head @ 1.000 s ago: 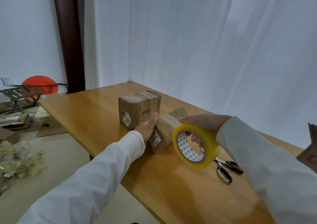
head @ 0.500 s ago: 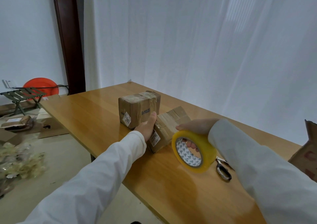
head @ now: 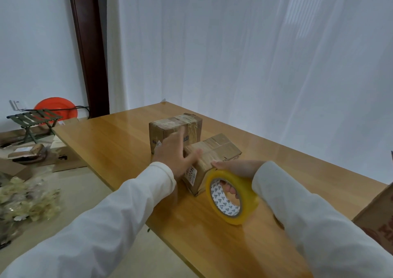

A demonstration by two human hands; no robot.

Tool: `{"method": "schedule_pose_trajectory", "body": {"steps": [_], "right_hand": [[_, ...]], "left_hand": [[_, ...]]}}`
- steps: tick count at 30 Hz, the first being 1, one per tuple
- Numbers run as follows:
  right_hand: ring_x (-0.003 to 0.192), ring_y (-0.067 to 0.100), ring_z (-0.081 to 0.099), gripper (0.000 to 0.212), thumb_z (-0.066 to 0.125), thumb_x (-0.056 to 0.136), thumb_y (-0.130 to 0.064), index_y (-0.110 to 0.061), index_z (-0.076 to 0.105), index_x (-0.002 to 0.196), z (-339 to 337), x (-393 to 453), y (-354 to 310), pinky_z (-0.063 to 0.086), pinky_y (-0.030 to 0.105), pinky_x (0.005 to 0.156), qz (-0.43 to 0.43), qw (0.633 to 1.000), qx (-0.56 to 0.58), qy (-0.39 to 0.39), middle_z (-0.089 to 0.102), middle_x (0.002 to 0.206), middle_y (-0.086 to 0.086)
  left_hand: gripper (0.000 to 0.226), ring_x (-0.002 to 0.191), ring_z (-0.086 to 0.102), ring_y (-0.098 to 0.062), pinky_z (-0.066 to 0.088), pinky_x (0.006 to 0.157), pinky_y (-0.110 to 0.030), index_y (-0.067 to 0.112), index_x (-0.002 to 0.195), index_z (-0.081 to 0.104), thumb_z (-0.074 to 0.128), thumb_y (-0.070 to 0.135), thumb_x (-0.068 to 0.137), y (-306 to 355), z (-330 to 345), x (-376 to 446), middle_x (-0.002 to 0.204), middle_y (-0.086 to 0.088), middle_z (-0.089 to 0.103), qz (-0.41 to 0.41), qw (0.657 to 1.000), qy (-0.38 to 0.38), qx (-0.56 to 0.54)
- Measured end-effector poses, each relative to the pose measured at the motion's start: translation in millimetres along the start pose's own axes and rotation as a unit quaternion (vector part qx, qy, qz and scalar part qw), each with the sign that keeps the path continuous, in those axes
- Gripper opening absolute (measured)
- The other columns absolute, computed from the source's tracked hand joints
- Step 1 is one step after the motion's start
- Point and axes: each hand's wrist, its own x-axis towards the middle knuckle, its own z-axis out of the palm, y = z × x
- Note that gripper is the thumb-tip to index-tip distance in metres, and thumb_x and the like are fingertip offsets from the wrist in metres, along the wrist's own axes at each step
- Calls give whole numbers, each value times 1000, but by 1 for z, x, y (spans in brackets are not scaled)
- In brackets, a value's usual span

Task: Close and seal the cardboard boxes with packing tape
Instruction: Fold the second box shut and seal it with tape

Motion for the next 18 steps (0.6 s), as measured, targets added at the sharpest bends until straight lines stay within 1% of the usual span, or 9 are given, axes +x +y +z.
{"method": "schedule_pose_trajectory", "body": {"steps": [1, 2, 3, 4, 7, 10, 13, 16, 18], "right_hand": [[41, 12, 54, 62, 35, 95, -61, -7, 60, 76, 0, 0, 0, 48, 20, 47, -3, 1000, 1, -5, 57, 52, 4], [40, 12, 54, 63, 33, 95, -61, -7, 59, 74, 0, 0, -1, 47, 20, 47, -6, 1000, 0, -10, 57, 51, 3], [40, 12, 53, 64, 31, 96, -61, -8, 58, 73, 0, 0, -1, 47, 20, 47, -8, 1000, -4, -15, 56, 50, 3], [40, 11, 53, 64, 30, 96, -61, -8, 58, 73, 0, 0, -1, 47, 20, 48, -10, 1000, -7, -22, 56, 50, 3], [40, 11, 52, 62, 32, 96, -59, -8, 57, 72, 1, 1, 4, 47, 19, 48, -25, 999, 29, -29, 55, 50, 2], [42, 13, 53, 57, 38, 95, -57, -4, 58, 82, 2, 2, 16, 49, 23, 49, -68, 990, 117, -29, 56, 52, 4], [46, 16, 56, 53, 45, 92, -52, -2, 62, 90, 2, -2, 34, 52, 26, 52, -129, 965, 225, -30, 59, 54, 7], [49, 15, 60, 44, 46, 91, -47, -7, 62, 91, -4, -12, 36, 55, 27, 57, -173, 957, 234, -8, 63, 57, 7], [47, 16, 58, 41, 47, 92, -45, -6, 59, 89, -8, -19, 27, 54, 26, 54, -172, 958, 231, 5, 62, 56, 7]], "left_hand": [[92, 135, 34, -20, 36, 106, -47, 25, 149, 17, 43, 75, 76, 4, -3, -5, 151, 2, 29, 75, 997, -25, 3], [97, 136, 31, -17, 37, 107, -45, 28, 148, 19, 45, 78, 69, 6, -3, -8, 151, 5, 24, 123, 990, -70, 1], [101, 137, 28, -16, 38, 106, -42, 31, 147, 21, 44, 82, 62, 6, -1, -11, 151, 8, 19, 146, 983, -110, 7], [104, 137, 27, -16, 39, 105, -40, 32, 146, 23, 44, 83, 58, 4, 3, -11, 150, 9, 15, 159, 979, -124, 12], [98, 133, 33, -17, 45, 99, -37, 33, 143, 30, 43, 82, 59, -7, 12, -6, 145, 6, 21, 181, 980, -82, 8], [90, 127, 40, -17, 44, 96, -29, 31, 141, 33, 38, 80, 65, -12, 19, -7, 142, 5, 27, 149, 987, -61, -19], [88, 123, 43, -17, 45, 91, -26, 30, 141, 35, 36, 78, 67, -12, 20, -4, 140, 4, 30, 103, 992, -60, -45], [79, 121, 44, -17, 45, 93, -29, 31, 141, 35, 43, 71, 73, -9, 16, 0, 139, 4, 32, 58, 992, -72, -84], [74, 121, 43, -16, 41, 93, -26, 32, 140, 36, 47, 67, 77, -5, 16, 2, 138, 3, 33, 33, 990, -73, -118]]}}
